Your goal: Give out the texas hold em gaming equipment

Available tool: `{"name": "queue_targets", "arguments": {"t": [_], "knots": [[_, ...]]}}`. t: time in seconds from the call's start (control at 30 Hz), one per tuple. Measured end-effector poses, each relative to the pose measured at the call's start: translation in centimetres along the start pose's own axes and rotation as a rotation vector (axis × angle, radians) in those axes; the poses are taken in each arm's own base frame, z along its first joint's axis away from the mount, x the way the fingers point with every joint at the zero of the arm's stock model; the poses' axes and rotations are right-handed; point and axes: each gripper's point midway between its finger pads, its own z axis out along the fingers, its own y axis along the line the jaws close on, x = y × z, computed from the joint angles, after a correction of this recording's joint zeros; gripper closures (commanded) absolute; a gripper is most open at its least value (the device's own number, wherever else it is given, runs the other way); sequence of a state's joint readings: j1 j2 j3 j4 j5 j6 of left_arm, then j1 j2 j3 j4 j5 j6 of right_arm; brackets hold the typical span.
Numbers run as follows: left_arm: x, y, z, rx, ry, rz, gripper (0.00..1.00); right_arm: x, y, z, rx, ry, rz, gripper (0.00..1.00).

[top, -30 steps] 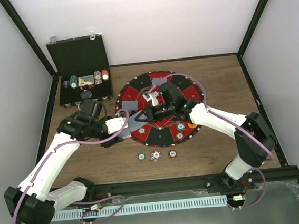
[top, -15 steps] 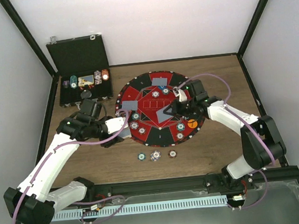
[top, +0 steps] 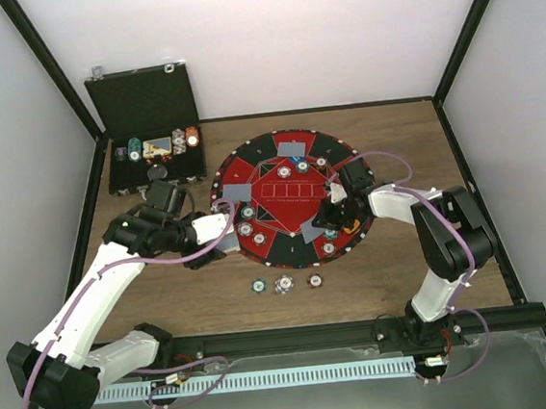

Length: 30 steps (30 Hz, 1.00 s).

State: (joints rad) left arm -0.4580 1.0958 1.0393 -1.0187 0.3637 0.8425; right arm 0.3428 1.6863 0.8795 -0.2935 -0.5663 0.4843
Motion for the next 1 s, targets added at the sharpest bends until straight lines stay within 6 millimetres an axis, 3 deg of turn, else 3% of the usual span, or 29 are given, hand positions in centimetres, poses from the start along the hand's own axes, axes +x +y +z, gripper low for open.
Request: {"name": "queue_targets", "arguments": {"t": [0.1, 0.2, 0.47, 0.6, 0.7, 0.83, 1.0], "knots": [[0.0, 0.0, 0.0, 0.001, 0.002, 0.000, 0.91, 0.1, -0.8, 0.0, 0.038, -0.001, -0.004, 0.67], [0.0, 0.0, 0.0, 0.001, 0.002, 0.001, 0.91, 0.0, -1.5, -0.2, 0.086, -0.012, -0.018, 0.57], [0.1, 0.0, 0.2, 0.009, 0.007, -0.001, 0.91, -1.0, -1.7, -3.3, 0.201, -0.098, -0.056, 0.45], [0.1, 0.0, 0.3, 0.012, 0.005, -0.001, 0.91, -1.9, -0.5, -4.7, 0.198, -0.140, -0.071, 0.42], [0.1, 0.0, 0.3, 0.011, 0.005, -0.002, 0.91, -2.7, 1.7, -5.7, 0.156, -0.169, -0.092, 0.39], [0.0, 0.0, 0.3, 0.012, 0.005, -0.001, 0.91, -2.7, 7.0, -5.8, 0.014, -0.164, -0.153, 0.30], [-0.2, 0.1, 0.1, 0.008, 0.000, 0.000, 0.91, 1.3, 14.9, -4.2, -0.227, -0.052, -0.239, 0.26]]}}
